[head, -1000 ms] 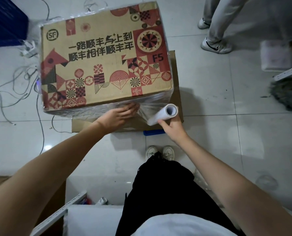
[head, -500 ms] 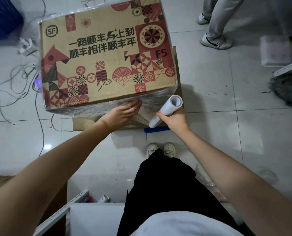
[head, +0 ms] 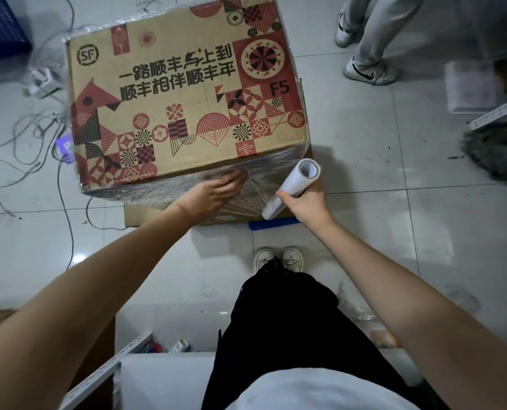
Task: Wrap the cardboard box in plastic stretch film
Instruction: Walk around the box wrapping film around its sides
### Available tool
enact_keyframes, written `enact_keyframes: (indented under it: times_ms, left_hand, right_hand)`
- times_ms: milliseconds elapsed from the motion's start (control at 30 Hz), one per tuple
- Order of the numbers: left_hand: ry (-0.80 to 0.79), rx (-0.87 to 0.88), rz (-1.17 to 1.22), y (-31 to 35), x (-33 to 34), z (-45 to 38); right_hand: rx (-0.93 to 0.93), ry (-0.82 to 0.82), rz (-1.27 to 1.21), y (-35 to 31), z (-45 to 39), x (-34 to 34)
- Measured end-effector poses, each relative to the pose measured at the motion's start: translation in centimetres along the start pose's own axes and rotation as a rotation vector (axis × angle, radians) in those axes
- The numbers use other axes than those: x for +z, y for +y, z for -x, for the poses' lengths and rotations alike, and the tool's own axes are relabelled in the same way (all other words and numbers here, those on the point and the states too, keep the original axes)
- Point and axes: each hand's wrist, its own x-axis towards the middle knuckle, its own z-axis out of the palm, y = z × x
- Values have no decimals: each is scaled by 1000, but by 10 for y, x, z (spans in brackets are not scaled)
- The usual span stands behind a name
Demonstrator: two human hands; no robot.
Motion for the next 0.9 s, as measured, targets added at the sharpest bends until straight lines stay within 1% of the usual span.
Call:
enact_keyframes:
  times_ms: [100, 167, 233, 333, 467, 567, 667, 767, 833, 900]
  left_hand:
    - [-20, -24, 11, 2, -1, 0]
    - [-43, -39, 42, 3, -2, -1]
    - [-46, -49, 73, 4, -4, -2]
    - [-49, -52, 92, 4, -5, -3]
    - [-89, -33, 26, 5, -4, -2]
    - [-115, -23, 15, 3, -5, -2]
    - [-134, -12, 24, 3, -4, -2]
    - [-130, -23, 67, 6, -3, -4]
    - [-140, -34, 99, 9, -3, -7]
    - [-144, -42, 115, 12, -3, -8]
  right_hand:
    - [-20, 87, 34, -6, 7, 2]
    - [-79, 173, 70, -13, 13, 3]
    - [-146, 224, 127, -19, 17, 4]
    - [-148, 180, 153, -23, 18, 0]
    - [-129, 69, 105, -23, 11, -15]
    - [-114, 26, 128, -20, 6, -25]
    - [-143, 53, 58, -15, 5, -28]
    - [-173, 123, -36, -12, 6, -25]
    - [-134, 180, -138, -13, 4, -20]
    - [-51, 204, -222, -18, 1, -16]
